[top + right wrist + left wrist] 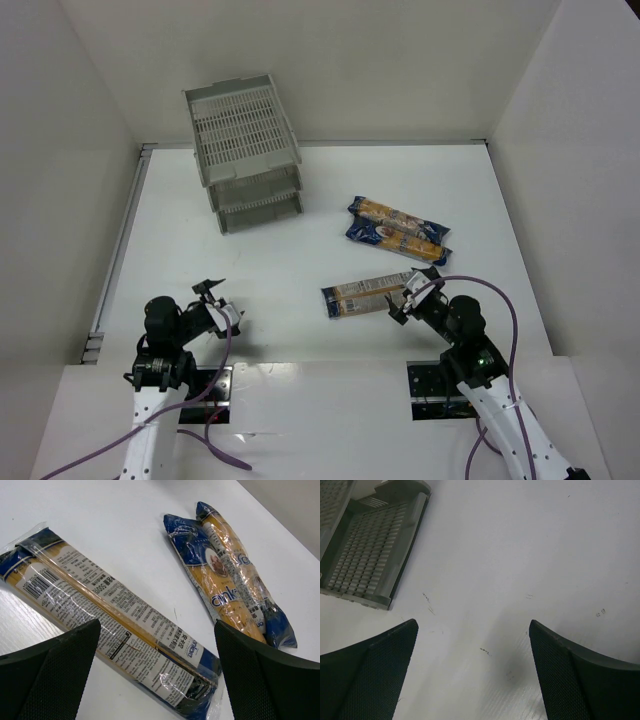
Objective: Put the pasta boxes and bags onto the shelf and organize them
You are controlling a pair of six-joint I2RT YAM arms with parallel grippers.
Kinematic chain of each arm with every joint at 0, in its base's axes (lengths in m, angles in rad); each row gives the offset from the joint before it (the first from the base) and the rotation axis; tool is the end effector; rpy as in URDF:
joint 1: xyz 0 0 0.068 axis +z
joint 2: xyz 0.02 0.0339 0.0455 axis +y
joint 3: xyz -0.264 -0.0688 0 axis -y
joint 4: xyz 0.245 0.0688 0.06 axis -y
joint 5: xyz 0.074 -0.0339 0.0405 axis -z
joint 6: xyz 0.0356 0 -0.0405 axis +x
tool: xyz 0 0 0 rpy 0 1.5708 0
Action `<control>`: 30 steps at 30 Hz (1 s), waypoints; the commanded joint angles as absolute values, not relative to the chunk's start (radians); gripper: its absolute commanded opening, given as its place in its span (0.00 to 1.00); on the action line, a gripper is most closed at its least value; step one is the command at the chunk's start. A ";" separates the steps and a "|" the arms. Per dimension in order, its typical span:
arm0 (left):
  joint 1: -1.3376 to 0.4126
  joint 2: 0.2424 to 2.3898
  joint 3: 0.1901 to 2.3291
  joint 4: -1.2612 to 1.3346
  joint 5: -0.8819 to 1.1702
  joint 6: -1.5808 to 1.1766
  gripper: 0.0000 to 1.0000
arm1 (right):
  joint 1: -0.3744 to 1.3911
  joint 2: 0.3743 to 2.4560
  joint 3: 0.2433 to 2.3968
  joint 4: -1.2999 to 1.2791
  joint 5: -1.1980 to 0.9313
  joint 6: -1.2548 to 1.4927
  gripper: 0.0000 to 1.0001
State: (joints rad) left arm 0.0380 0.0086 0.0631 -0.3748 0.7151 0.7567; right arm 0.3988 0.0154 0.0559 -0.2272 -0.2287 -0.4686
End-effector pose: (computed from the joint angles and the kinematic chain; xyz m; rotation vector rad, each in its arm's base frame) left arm 0.0939 -0.0198 0.1573 1.0571 1.4720 -0.1140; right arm 0.0938 0.0483 0.1673 -0.8851 1.5154 0.1500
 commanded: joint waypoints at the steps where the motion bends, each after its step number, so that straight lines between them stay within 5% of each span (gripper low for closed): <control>1: 0.044 -0.017 0.084 -0.376 0.752 0.762 0.99 | 0.394 0.006 0.041 -0.184 -0.230 -0.463 0.99; 5: 0.044 -0.017 0.084 -0.376 0.752 0.762 0.99 | 0.394 0.006 0.032 -0.164 -0.277 -0.512 0.99; 10: 0.044 -0.017 0.075 -0.370 0.825 0.826 0.99 | 0.394 0.006 0.060 -0.276 -0.485 -1.035 1.00; 15: 0.044 -0.017 0.168 -0.456 0.894 1.354 0.99 | 0.394 0.006 0.127 0.025 -0.167 -0.860 1.00; 19: 0.044 -0.017 0.286 -0.005 0.441 0.697 0.99 | 0.394 0.037 0.339 -0.119 -0.187 -0.856 1.00; 22: 0.044 0.086 0.423 -0.087 0.117 0.604 0.99 | 0.394 0.240 0.495 -0.248 -0.073 -0.812 1.00; 24: 0.044 0.245 0.587 -0.246 -0.051 0.498 0.99 | 0.394 0.569 0.601 -0.294 0.032 -0.665 1.00; 27: 0.044 0.483 0.708 -0.451 -0.097 0.329 0.99 | 0.416 1.064 0.979 -0.484 0.178 -0.429 1.00; 30: 0.072 0.604 0.747 -0.454 -0.095 0.282 0.99 | 0.468 1.300 1.152 -0.598 0.097 -0.345 1.00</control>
